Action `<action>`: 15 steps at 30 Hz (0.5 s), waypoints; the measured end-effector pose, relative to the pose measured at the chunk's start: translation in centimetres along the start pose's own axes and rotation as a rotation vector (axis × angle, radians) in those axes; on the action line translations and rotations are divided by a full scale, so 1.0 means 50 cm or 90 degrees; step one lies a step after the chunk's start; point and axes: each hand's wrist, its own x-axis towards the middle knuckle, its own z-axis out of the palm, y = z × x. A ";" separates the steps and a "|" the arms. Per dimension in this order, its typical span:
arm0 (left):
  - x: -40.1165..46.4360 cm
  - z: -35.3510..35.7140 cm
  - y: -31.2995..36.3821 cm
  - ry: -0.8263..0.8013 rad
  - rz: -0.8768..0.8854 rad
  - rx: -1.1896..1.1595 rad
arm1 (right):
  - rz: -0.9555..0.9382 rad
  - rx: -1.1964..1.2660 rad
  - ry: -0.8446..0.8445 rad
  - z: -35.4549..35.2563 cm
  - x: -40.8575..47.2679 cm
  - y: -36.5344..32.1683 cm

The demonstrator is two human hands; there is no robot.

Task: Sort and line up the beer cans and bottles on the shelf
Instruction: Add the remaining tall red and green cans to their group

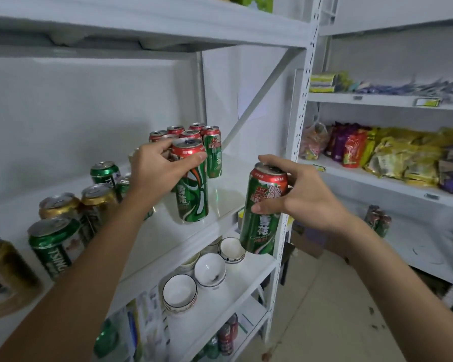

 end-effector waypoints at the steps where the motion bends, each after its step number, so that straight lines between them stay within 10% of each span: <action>1: 0.007 0.007 -0.010 0.006 -0.005 -0.001 | 0.000 0.002 -0.002 -0.005 0.012 0.004; 15: 0.087 0.115 -0.079 0.068 -0.076 -0.008 | -0.055 0.025 -0.050 -0.057 0.183 0.121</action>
